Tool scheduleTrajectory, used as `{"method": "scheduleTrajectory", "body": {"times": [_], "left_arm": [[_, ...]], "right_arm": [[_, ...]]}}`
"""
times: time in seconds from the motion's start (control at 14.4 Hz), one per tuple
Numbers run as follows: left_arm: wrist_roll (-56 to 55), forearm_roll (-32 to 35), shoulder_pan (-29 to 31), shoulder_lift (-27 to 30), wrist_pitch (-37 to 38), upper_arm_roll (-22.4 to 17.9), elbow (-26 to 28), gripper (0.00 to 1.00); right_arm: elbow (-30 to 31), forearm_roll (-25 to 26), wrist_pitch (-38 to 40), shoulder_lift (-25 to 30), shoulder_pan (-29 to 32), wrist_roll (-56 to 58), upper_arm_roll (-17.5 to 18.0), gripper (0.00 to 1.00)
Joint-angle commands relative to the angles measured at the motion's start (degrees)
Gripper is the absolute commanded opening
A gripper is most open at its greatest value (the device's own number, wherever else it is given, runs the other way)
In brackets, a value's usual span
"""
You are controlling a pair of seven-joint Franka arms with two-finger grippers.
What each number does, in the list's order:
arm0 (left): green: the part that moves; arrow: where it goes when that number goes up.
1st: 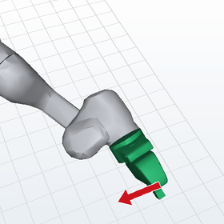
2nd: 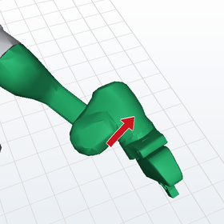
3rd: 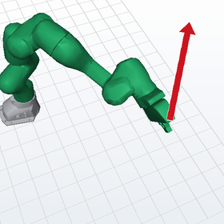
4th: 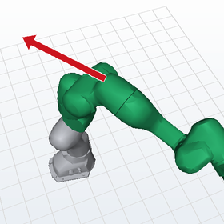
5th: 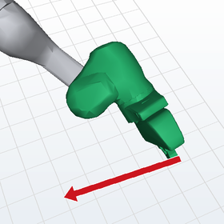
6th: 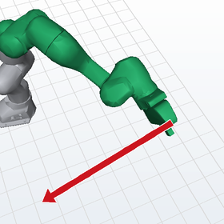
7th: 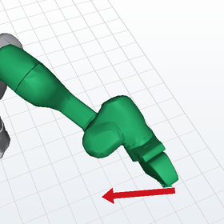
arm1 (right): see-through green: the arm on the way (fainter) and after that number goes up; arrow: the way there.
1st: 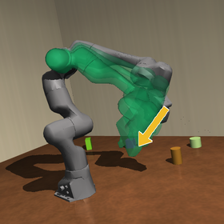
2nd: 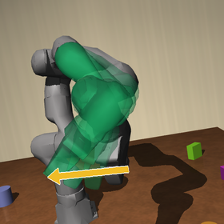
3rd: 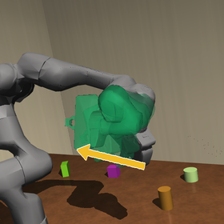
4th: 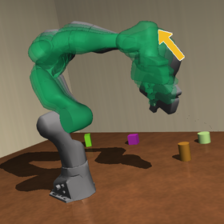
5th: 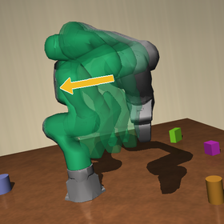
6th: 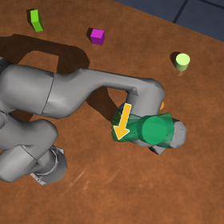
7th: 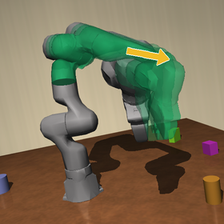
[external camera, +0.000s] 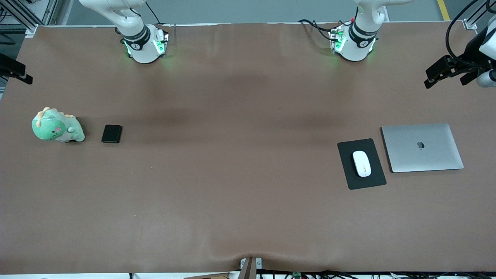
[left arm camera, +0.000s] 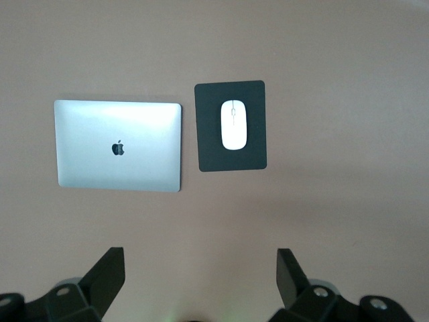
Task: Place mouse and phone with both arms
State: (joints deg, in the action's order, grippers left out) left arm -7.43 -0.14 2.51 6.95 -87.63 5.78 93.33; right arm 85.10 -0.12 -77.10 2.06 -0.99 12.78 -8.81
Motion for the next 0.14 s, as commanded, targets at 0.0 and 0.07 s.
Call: {"method": "scheduleTrajectory", "body": {"times": [0.0,0.07], "left_arm": [[1.2,-0.7,0.6,-1.5,0.7,0.0,-2.7,1.0],[1.1,-0.5,0.5,-1.5,0.7,0.1,-2.7,1.0]], "right_arm": [[7.0,1.5,-4.4,5.8,0.6,-1.2,1.4,1.0],[7.0,1.5,-4.5,5.8,0.6,-1.3,1.4,1.0]]}}
